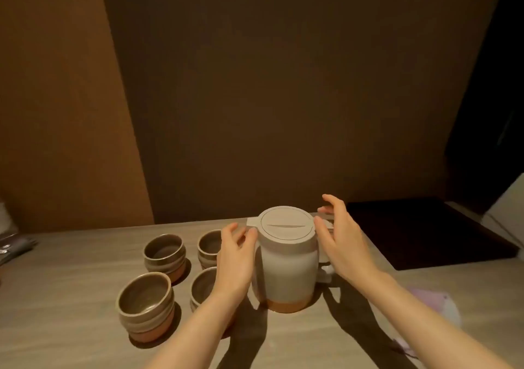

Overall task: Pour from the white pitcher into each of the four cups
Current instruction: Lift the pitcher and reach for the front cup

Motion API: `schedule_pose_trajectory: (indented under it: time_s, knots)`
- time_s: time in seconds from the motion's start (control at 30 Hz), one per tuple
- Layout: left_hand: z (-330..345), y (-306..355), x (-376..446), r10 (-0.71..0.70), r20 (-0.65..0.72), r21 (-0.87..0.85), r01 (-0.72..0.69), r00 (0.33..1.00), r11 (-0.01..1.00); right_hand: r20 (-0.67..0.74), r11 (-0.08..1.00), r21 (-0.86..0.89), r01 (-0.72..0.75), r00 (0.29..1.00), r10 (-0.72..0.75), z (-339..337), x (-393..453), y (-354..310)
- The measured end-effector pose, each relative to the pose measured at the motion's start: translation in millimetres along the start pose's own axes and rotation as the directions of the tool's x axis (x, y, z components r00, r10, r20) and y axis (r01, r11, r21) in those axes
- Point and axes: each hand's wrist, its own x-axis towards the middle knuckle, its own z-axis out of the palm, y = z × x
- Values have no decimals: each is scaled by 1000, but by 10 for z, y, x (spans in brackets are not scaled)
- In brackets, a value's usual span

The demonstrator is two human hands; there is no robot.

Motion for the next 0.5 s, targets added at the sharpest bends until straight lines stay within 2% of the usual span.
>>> schedule_pose_trajectory:
  time_s: [0.1, 0.2, 0.33, 0.5]
  knots:
    - [87, -24, 20, -110, 62, -17, 111, 992, 994, -21, 973, 189, -136, 990, 142, 22, 42, 123]
    - [170, -12, 33, -162, 110, -41, 167, 981, 985, -14, 906, 344, -248, 963, 269, 80, 60, 243]
    - [275, -41, 75, -198, 94, -70, 205, 976, 976, -24, 813, 493, -309, 930, 368, 171, 117, 381]
    - [358, -92, 124, -244, 91, -119, 254, 966, 960, 103, 634, 651, -417, 876, 470, 281, 147, 413]
